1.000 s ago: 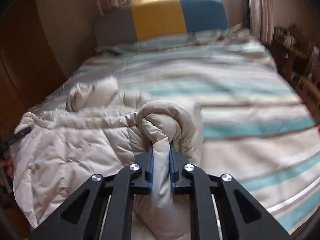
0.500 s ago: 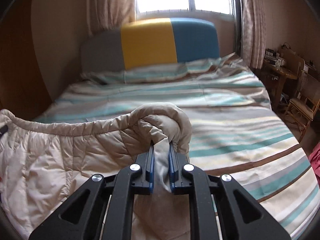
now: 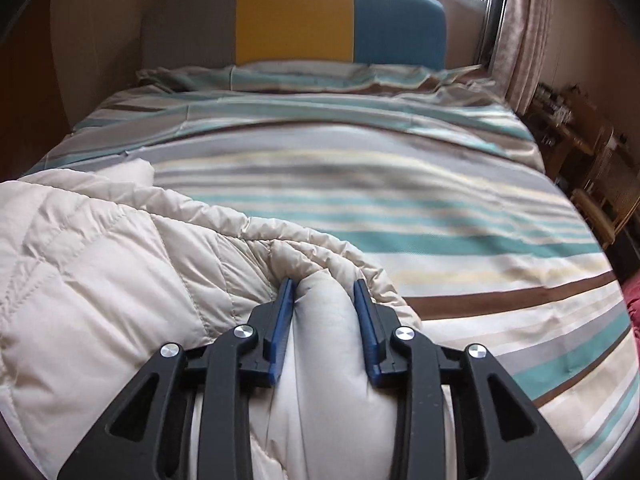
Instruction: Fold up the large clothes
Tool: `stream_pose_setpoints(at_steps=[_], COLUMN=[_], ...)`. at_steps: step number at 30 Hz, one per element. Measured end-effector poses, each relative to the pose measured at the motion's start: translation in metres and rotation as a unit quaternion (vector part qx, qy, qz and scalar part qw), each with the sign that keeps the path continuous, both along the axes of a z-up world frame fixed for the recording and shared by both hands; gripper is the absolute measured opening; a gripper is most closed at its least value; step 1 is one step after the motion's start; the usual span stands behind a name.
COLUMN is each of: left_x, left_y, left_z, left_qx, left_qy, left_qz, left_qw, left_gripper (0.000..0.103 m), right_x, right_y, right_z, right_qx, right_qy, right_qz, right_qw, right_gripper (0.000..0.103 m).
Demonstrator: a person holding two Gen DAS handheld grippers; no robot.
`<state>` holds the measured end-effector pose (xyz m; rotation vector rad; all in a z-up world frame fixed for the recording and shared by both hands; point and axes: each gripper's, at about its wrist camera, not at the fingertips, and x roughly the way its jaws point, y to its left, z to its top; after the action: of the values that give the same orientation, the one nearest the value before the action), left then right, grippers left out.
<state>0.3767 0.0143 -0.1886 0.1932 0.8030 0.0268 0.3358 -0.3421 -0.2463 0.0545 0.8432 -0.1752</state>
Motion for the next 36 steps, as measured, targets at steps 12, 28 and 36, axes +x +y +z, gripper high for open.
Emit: stream_pose_setpoints(at_steps=[12, 28, 36], left_x=[-0.029, -0.030, -0.021], left_y=[-0.012, -0.097, -0.091], left_z=[0.043, 0.024, -0.005], left_qx=[0.033, -0.028, -0.053], left_qy=[-0.011, -0.037, -0.025], left_qz=[0.039, 0.003, 0.006], left_qw=[0.9987, 0.9989, 0.9983], left_gripper=[0.053, 0.098, 0.100], right_x=[-0.002, -0.004, -0.004], right_y=[0.002, 0.003, 0.004], right_z=[0.001, 0.003, 0.004], right_qx=[0.002, -0.005, -0.009], right_qy=[-0.001, -0.005, -0.007], right_qz=[-0.009, -0.014, -0.019], right_qw=[1.000, 1.000, 1.000], right_gripper=[0.035, 0.039, 0.040])
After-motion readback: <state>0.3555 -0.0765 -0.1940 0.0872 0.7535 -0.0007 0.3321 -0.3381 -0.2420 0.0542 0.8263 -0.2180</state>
